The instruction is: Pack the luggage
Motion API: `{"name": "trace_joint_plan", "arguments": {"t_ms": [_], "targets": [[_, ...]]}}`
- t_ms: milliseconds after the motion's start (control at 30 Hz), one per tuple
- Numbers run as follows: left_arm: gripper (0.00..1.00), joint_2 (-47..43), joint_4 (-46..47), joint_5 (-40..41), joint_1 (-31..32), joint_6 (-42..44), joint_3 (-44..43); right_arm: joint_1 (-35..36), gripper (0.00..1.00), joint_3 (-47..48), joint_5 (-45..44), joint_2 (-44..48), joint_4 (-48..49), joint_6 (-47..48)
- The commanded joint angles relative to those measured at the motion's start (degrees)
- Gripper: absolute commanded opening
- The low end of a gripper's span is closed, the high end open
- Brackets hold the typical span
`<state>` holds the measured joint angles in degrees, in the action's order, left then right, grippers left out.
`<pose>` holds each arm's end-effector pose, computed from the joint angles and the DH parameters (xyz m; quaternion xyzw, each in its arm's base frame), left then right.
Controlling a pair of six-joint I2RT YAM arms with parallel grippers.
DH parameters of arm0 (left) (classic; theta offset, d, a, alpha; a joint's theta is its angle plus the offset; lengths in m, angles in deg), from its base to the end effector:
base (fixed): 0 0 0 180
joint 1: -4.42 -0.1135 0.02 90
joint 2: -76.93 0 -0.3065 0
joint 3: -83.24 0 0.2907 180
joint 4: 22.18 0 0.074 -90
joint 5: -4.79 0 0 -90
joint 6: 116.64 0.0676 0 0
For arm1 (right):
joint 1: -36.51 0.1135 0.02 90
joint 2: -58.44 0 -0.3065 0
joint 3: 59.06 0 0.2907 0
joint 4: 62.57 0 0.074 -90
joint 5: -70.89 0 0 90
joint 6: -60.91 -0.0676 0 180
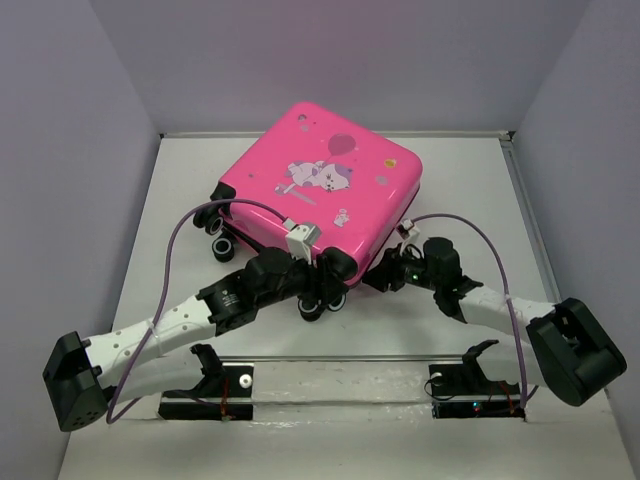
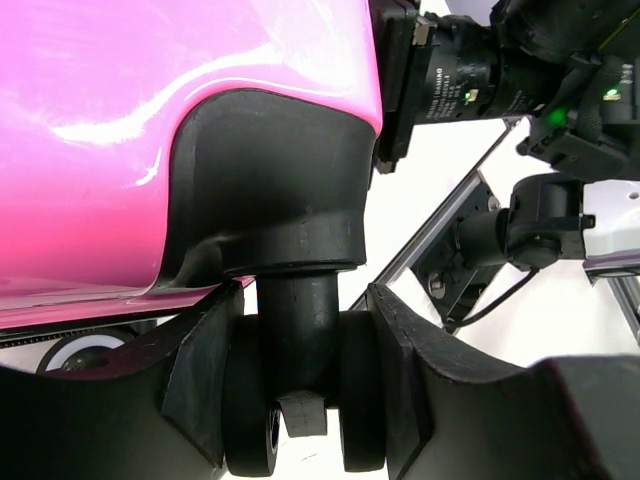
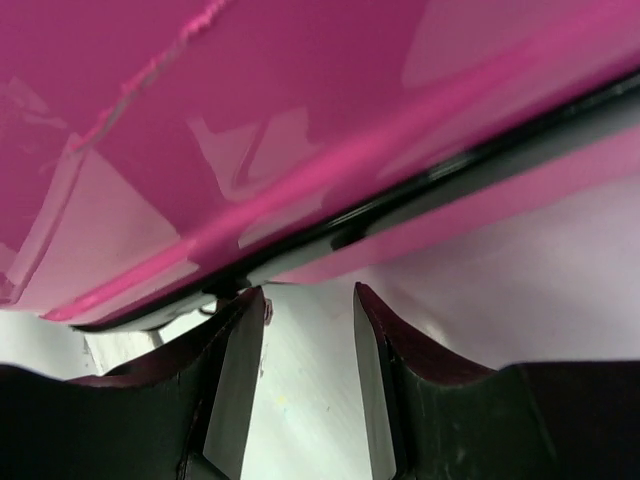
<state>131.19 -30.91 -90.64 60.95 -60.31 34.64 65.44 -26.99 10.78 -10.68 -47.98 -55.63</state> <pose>0.1420 -0.2264 0.2985 0.1849 0.7678 -0.4601 0.4057 0.2159 0.1578 0.1741 -0.1601 0.8000 0.4397 0.3756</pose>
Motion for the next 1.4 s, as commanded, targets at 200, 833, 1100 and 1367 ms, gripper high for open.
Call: {"name": "trace_joint_plan", "arguments": {"t_ms": [200,833,1100,1367], "targets": [[0.06,-4.2,7.8,0.7,0.6,-3.4,-2.5,4.9,0.49,-2.9,-1.9,-2.2,20.3,0.5],[0.06,-5.0,11.3,9.0,0.5,-7.1,-2.3,6.5,0.56,-6.6,-10.7,7.0,14.8,0.4],[0.06,-3.9,10.4,9.7,0.5,-6.8,-2.4,6.5,0.53,-5.5,-9.2,0.3,23.6,0.2],[0.06,-3.6,8.9,12.9,0.5,-6.6,-2.9,8.8,0.50,-5.6,-11.0,-3.2,31.1,-0.5]]}}
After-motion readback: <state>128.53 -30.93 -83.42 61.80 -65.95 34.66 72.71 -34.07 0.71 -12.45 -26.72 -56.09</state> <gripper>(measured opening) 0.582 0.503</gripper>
